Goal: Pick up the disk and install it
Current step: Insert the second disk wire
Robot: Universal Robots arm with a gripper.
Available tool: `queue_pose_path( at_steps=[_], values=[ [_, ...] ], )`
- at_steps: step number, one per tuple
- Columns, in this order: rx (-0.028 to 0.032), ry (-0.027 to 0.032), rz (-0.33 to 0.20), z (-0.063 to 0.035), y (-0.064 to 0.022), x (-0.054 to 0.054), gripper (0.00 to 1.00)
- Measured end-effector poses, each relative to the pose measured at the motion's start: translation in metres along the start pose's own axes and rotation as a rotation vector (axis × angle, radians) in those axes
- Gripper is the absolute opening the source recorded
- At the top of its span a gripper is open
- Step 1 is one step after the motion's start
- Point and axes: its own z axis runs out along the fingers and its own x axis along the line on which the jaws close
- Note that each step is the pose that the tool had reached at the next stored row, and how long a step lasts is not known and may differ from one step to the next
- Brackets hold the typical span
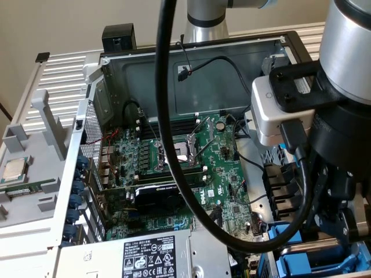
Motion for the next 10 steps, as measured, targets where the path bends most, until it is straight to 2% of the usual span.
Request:
queue_pose_path(
  at_steps=[8,10],
  values=[
    [0.0000,-0.0001,0.000,-0.0004,0.0000,0.0001,0.16],
    [0.0000,0.0004,0.000,-0.0038,-0.0003,0.0000,0.18]
  ],
)
